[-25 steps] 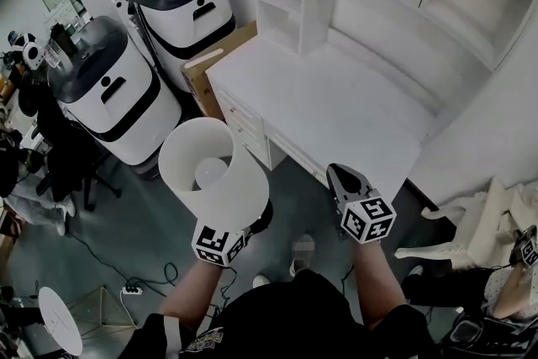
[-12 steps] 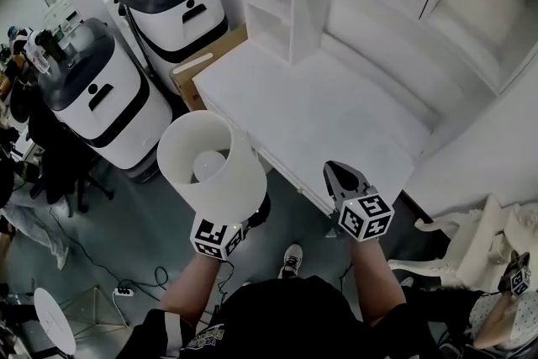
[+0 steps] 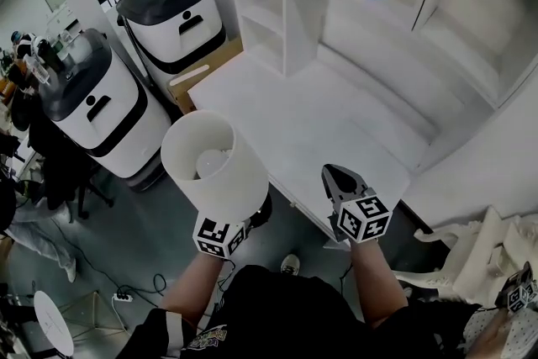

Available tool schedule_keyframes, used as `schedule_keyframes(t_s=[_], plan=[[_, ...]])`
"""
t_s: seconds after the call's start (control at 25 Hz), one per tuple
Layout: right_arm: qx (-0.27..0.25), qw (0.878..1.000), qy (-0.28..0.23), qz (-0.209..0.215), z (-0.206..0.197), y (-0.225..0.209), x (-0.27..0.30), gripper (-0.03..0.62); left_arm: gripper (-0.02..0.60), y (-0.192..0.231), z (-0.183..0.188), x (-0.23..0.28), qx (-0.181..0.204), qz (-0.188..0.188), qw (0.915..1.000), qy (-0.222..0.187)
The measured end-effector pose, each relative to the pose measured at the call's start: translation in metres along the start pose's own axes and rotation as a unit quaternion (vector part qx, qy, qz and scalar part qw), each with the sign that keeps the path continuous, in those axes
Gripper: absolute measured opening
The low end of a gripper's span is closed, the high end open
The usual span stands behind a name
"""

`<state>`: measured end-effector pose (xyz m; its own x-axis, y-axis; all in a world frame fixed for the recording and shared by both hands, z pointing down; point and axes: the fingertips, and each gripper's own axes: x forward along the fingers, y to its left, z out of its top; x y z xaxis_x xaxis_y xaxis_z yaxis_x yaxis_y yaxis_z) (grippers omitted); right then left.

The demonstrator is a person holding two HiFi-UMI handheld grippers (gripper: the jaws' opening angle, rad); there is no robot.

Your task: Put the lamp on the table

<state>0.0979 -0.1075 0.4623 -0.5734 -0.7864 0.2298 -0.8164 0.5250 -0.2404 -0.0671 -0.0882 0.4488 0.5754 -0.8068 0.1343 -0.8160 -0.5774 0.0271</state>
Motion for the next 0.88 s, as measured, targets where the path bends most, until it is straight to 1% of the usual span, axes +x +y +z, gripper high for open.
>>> schedule_keyframes(t_s=[0.16,0.32,0.48,0.68,0.88], plan=[[0.002,1.000,0.000,0.001,0.004,-0.009,0.003,0.025,0.103,0.000,0.006,0.017,0.004,-0.006,1.0000,0.002],[0.001,1.000,-0.001,0.000,0.008,-0.023,0.005,0.025,0.103,-0.002,0.017,0.038,0.007,-0.004,0.9999,-0.011],[0.011,1.000,-0.006,0.000,0.010,-0.035,0.009,0.025,0.103,-0.004,0.022,0.056,0.012,-0.008,0.9998,-0.012],[0.022,1.000,-0.004,-0.007,0.010,-0.050,0.021,0.025,0.103,0.003,0.018,0.080,0.017,-0.014,0.9997,-0.007],[0.027,0.999,-0.001,-0.022,0.008,-0.070,0.045,0.025,0.103,0.023,0.009,0.114,0.027,-0.022,0.9994,-0.009]])
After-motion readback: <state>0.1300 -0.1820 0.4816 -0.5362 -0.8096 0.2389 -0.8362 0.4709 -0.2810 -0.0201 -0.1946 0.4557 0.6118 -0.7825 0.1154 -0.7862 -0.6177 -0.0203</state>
